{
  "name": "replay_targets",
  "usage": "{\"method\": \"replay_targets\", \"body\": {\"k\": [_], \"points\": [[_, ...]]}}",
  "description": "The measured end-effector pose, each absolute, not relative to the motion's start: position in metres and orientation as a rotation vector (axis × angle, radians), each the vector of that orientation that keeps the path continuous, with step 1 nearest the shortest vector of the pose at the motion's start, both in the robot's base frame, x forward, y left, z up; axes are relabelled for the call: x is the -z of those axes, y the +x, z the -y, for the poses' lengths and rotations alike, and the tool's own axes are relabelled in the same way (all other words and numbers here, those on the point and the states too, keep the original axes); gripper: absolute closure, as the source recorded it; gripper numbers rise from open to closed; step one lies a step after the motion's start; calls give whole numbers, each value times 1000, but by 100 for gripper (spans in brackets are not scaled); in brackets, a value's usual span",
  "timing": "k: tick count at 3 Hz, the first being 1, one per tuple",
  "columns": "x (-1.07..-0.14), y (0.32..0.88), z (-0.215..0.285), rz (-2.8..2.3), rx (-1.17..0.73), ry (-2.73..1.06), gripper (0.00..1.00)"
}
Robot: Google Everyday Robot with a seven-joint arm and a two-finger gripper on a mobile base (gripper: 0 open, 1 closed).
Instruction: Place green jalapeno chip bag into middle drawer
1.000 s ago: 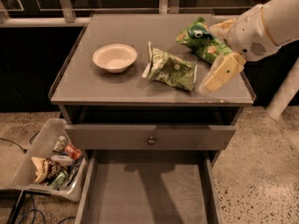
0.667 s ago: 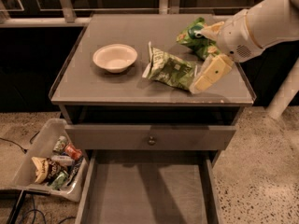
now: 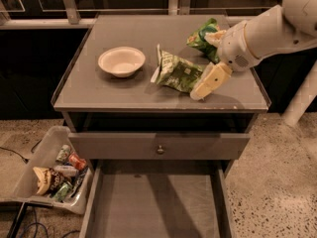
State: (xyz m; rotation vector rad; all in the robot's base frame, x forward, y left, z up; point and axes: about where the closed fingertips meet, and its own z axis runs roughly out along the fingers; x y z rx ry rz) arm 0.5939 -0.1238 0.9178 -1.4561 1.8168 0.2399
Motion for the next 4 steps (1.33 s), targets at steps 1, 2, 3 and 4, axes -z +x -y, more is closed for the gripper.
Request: {"method": "replay_targets", "body": {"k": [1,2,3,4], "points": [[-903,610,117,-1825,-194,-1451,0],[-881,639,117,-1878,-132,-1441,0],[-861,667,111,-1940,-141,-1402,0],[-844,686,105,-1993,-183,-1383,0]]}}
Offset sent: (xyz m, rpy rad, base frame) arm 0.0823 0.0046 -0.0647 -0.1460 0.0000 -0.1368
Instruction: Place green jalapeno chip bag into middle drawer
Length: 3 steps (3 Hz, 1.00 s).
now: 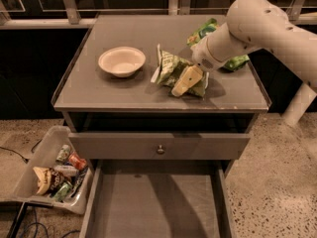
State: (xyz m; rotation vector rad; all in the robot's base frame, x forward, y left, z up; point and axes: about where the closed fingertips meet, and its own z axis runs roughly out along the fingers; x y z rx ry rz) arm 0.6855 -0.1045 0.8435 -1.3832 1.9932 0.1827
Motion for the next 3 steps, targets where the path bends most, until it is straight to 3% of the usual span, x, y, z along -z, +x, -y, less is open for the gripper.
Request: {"method": "replay_targets", "body": {"k": [1,3], "points": [[-843,687,104,-1995,-185,-1382,19],[-843,687,104,-1995,-185,-1382,65]]}}
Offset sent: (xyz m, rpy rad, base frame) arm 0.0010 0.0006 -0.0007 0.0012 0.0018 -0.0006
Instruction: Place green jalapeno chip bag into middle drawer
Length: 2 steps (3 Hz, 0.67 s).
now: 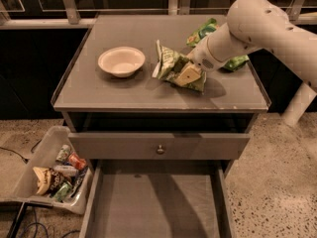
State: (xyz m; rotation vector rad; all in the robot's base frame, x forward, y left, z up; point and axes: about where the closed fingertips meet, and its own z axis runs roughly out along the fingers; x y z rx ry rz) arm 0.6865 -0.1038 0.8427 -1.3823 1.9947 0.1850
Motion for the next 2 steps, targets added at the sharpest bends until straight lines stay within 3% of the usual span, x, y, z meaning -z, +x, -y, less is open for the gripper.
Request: {"method": "replay_targets", "body": {"k": [1,2], "points": [[-843,687,104,-1995,-185,-1382,89],[-843,686,104,-1995,-185,-1382,100]]}}
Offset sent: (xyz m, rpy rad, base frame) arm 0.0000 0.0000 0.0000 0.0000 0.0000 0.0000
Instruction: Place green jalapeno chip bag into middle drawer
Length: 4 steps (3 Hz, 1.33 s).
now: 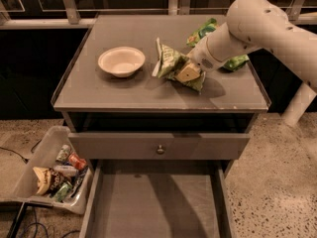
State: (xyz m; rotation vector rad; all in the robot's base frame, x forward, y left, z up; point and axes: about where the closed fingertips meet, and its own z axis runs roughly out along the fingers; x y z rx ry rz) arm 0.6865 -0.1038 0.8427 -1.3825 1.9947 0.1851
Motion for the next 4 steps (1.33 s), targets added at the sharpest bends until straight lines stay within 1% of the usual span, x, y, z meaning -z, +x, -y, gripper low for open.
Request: {"method": "replay_targets", "body": {"k": [1,2,4], "points": [[-842,683,104,-1998,-187,-1388,100],[-849,667,110,-1992,-182,-1397,100],[-882,619,124,-1942,-146,-1408,100]]}}
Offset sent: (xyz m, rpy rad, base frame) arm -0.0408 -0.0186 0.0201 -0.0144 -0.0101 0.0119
